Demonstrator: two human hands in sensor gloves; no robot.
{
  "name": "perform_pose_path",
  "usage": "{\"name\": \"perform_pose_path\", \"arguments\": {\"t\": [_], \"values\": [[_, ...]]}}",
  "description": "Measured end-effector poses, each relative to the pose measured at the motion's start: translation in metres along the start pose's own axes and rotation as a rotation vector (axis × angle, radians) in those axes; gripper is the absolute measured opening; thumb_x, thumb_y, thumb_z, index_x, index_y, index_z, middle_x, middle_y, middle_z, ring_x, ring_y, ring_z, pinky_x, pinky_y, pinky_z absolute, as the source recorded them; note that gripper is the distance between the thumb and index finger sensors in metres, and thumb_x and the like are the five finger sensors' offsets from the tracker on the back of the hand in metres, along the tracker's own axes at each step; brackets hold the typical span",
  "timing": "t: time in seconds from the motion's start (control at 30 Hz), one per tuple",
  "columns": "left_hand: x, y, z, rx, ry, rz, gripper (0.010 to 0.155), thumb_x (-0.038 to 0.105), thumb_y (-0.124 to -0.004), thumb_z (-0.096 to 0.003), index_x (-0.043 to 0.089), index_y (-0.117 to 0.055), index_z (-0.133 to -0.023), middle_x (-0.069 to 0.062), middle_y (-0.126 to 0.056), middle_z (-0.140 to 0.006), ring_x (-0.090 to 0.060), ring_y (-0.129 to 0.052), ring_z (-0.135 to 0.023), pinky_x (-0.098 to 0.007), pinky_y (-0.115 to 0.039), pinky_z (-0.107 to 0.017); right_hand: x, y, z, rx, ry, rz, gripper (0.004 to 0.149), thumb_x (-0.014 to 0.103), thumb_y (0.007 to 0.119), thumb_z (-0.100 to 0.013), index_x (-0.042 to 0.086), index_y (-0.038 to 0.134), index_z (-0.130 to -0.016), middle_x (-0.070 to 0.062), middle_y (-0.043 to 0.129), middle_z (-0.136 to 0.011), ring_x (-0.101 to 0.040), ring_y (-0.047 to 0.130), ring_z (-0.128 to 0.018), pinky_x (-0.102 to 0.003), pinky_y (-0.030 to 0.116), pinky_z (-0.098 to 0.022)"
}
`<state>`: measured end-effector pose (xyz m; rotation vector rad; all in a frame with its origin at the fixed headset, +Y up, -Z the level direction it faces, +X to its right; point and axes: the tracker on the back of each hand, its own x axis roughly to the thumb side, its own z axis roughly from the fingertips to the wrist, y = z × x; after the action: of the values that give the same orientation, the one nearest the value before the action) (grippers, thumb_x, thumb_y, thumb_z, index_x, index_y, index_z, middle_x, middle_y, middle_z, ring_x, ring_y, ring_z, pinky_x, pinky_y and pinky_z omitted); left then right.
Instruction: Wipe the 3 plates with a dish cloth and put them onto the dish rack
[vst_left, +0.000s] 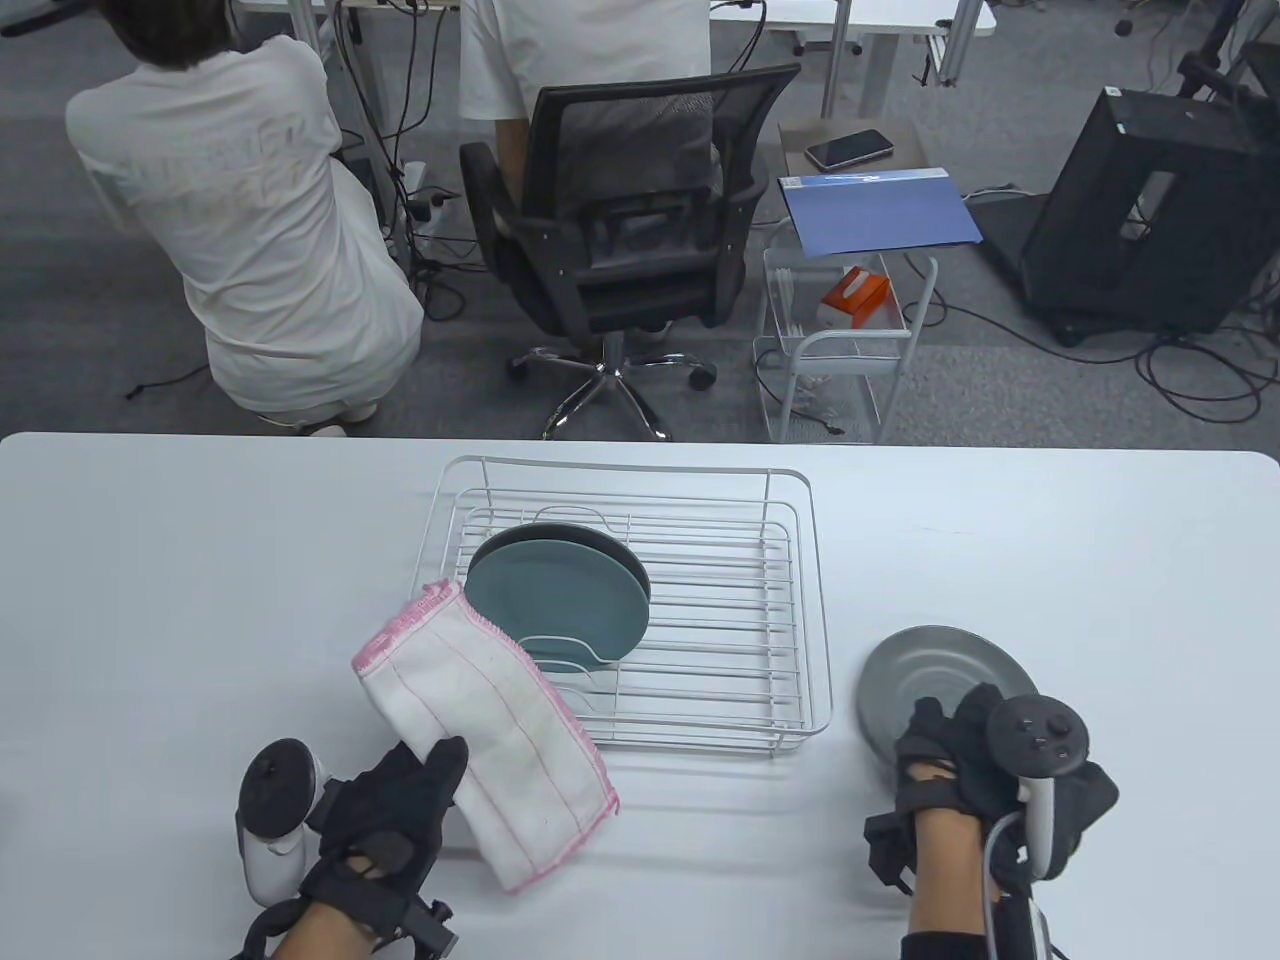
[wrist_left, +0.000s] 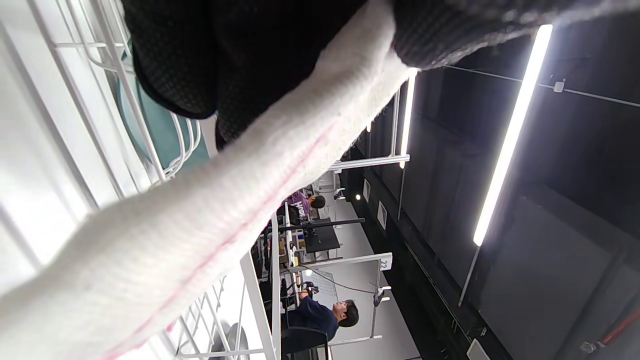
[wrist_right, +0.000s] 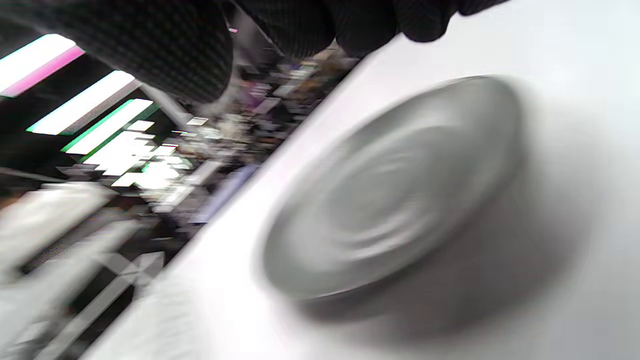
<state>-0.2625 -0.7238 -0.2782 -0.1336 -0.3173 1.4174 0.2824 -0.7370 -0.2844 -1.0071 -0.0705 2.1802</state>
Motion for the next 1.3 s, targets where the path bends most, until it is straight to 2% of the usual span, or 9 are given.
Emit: {"name": "perform_pose_path", "arguments": {"t": [0.07,0.27,0.43,0.6,0.73,0.87,1.03,1.17,1.3], "values": [[-0.001,0.002,0.0,0.015,0.005,-0.009,0.053,0.047,-0.067,-0.0585,0.021,-0.062,-0.104,-0.01,-0.09,-0.096,-0.028,-0.105,-0.076,-0.052,-0.076,-0.065,-0.017,-0.002,-0.01,-0.022,0.116,0.056,0.076,0.042,0.077,-0.049,0.001,0.037,-0.099,-0.029,0.032,-0.099,-0.054,0.032,-0.087,-0.068,0.032,-0.061],[0.0,0.003,0.0,0.013,-0.001,0.021,0.053,0.048,-0.068,-0.0587,0.022,-0.062,-0.104,-0.01,-0.09,-0.096,-0.028,-0.105,-0.075,-0.053,-0.077,-0.064,-0.055,0.005,-0.029,0.041,0.343,0.132,0.077,0.047,0.077,-0.048,0.001,0.038,-0.096,-0.027,0.029,-0.098,-0.053,0.033,-0.086,-0.066,0.04,-0.061],[-0.001,0.003,0.0,0.012,0.002,0.003,0.053,0.048,-0.068,-0.0587,0.022,-0.062,-0.104,-0.01,-0.09,-0.096,-0.029,-0.105,-0.075,-0.053,-0.077,-0.064,-0.05,0.008,-0.037,0.043,0.35,0.206,0.068,0.052,0.077,-0.048,0.003,0.055,-0.089,-0.025,0.027,-0.099,-0.052,0.032,-0.086,-0.065,0.039,-0.062],[-0.001,0.001,0.0,0.002,0.003,0.0,0.053,0.048,-0.069,-0.0588,0.022,-0.062,-0.104,-0.011,-0.09,-0.096,-0.029,-0.105,-0.075,-0.053,-0.076,-0.064,-0.048,0.016,-0.042,0.034,0.395,0.152,0.062,0.046,0.08,-0.046,0.002,0.057,-0.084,-0.023,0.018,-0.1,-0.052,0.021,-0.087,-0.066,0.029,-0.063],[-0.001,0.001,0.0,-0.006,0.0,-0.005,0.053,0.048,-0.069,-0.0587,0.021,-0.063,-0.104,-0.011,-0.09,-0.096,-0.029,-0.105,-0.075,-0.053,-0.076,-0.063,-0.05,0.015,-0.042,-0.055,0.447,0.075,0.056,0.039,0.08,-0.044,-0.002,0.063,-0.078,-0.021,0.021,-0.1,-0.049,0.021,-0.087,-0.064,0.03,-0.063],[-0.001,0.0,-0.001,-0.013,0.002,-0.014,0.053,0.048,-0.069,-0.0587,0.021,-0.063,-0.104,-0.011,-0.09,-0.096,-0.03,-0.105,-0.075,-0.053,-0.076,-0.063,-0.051,0.012,-0.043,-0.081,0.454,-0.003,0.05,0.035,0.08,-0.042,-0.003,0.067,-0.073,-0.022,0.024,-0.099,-0.048,0.022,-0.087,-0.063,0.03,-0.063],[0.0,0.0,-0.001,-0.009,-0.004,0.001,0.05,0.047,-0.072,-0.0585,0.029,-0.065,-0.105,-0.011,-0.091,-0.096,-0.031,-0.106,-0.074,-0.054,-0.077,-0.063,-0.048,0.0,-0.04,-0.09,0.407,-0.294,0.046,0.029,0.078,-0.043,-0.004,0.067,-0.072,-0.023,0.038,-0.097,-0.048,0.039,-0.086,-0.063,0.042,-0.062],[0.001,-0.001,0.0,-0.005,-0.015,-0.025,0.049,0.048,-0.074,-0.0583,0.033,-0.067,-0.105,-0.01,-0.092,-0.096,-0.031,-0.105,-0.075,-0.054,-0.077,-0.063,-0.039,-0.007,-0.036,-0.108,0.286,-0.394,0.045,0.028,0.073,-0.044,-0.006,0.063,-0.072,-0.026,0.041,-0.093,-0.048,0.061,-0.079,-0.063,0.059,-0.056],[0.001,0.001,0.0,0.01,-0.015,-0.041,0.049,0.049,-0.075,-0.0582,0.034,-0.067,-0.105,-0.01,-0.092,-0.096,-0.031,-0.105,-0.075,-0.054,-0.077,-0.063,-0.023,-0.013,-0.026,-0.103,0.183,-0.553,0.045,0.028,0.07,-0.045,-0.006,0.059,-0.073,-0.027,0.037,-0.092,-0.049,0.065,-0.076,-0.063,0.061,-0.054]]}}
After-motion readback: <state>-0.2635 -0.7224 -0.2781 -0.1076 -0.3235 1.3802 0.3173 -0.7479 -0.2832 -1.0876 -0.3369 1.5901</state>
